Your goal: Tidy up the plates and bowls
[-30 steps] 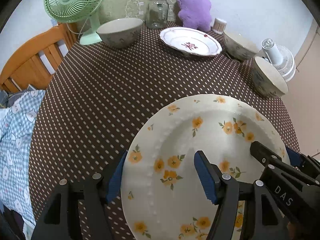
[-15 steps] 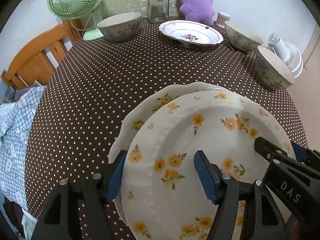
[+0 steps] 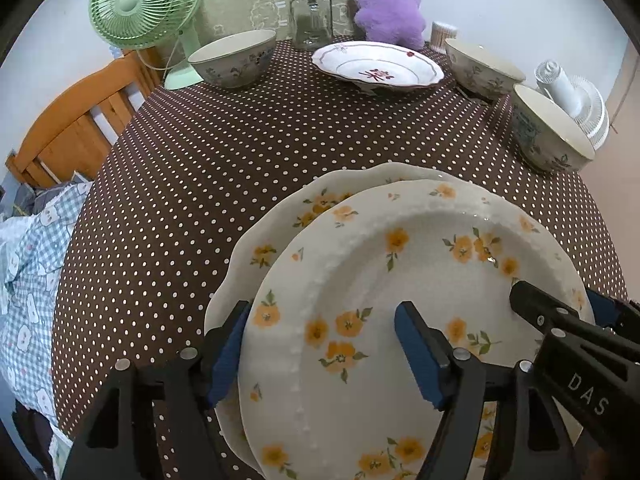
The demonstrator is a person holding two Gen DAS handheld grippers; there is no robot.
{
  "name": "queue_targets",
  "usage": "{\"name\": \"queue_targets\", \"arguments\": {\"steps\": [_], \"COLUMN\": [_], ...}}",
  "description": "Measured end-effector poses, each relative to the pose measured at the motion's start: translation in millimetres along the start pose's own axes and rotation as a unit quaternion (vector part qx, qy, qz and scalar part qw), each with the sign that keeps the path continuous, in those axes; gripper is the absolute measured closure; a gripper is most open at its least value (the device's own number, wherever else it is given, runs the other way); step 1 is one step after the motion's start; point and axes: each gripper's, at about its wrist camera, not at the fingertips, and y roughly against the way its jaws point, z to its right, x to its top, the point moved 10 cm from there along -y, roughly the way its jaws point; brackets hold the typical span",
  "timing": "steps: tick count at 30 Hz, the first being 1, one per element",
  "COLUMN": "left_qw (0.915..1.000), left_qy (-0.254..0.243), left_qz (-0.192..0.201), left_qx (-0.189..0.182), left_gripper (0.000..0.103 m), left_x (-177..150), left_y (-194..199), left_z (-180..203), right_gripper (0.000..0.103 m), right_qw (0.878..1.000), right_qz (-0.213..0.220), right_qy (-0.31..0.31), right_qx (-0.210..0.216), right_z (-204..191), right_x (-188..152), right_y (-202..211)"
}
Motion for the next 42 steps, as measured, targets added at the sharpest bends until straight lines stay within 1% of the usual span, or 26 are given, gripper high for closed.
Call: {"name": "queue_targets", "arguments": {"steps": [1,2,3,4,6,8,14,15,17,19,25,28,35,42], "left_qw": [0.9997,0.9991,0.9984,0.9982,0.9986,0.9990,0.9998,0.9999,0.9999,0.9999,1.0000,0.9999,0.9997,0.9996], "left_qy": [-0.017,-0.031,-0.041,-0.045,-0.045,-0.039,-0.018,-0.016,-0.012,-0.009,0.000,0.008,0.021,0.029], "left_qz": [0.004,0.010,0.015,0.017,0.008,0.002,0.002,0.003,0.004,0.005,0.006,0.007,0.007,0.000], "left_qx": [0.017,0.028,0.035,0.035,0.028,0.024,0.009,0.005,0.003,-0.001,-0.008,-0.001,0.006,0.005], "left_gripper": [0.023,0.019,0.015,0.015,0.015,0.015,0.015,0.015,0.015,0.015,0.016,0.016,0.016,0.015], "left_x": [1,2,3,2,-1,-4,-8,-7,-8,-8,-6,-4,-2,-8], "left_y": [1,2,3,4,1,1,8,9,12,13,14,13,13,15], "left_z": [0,1,2,4,5,3,-1,-1,-2,-2,-1,-7,-15,-17], "right_gripper": [0.044,0.044,0.044,0.044,0.044,0.044,0.045,0.053,0.063,0.063,0.062,0.061,0.053,0.050], "right_qw": [1.000,1.000,1.000,1.000,1.000,1.000,1.000,1.000,1.000,1.000,1.000,1.000,0.999,0.999], "right_qz": [-0.001,0.004,0.005,0.004,-0.001,-0.008,-0.007,-0.005,-0.003,0.002,-0.009,-0.014,-0.011,-0.017], "right_qy": [0.003,0.006,0.011,0.015,0.018,0.011,-0.009,-0.010,-0.002,0.007,0.007,0.008,0.033,0.044], "right_qx": [0.000,0.008,0.007,0.003,0.004,0.006,-0.003,0.006,0.016,0.006,0.018,0.024,0.009,0.013], "right_z": [-1,-3,-4,-5,-7,-4,12,12,8,4,-1,-7,-16,-20], "right_x": [-1,0,0,-1,-4,-9,-18,-20,-20,-19,-12,-8,-6,-6], "right_y": [0,3,4,4,4,3,15,16,17,18,9,3,-2,-5]}}
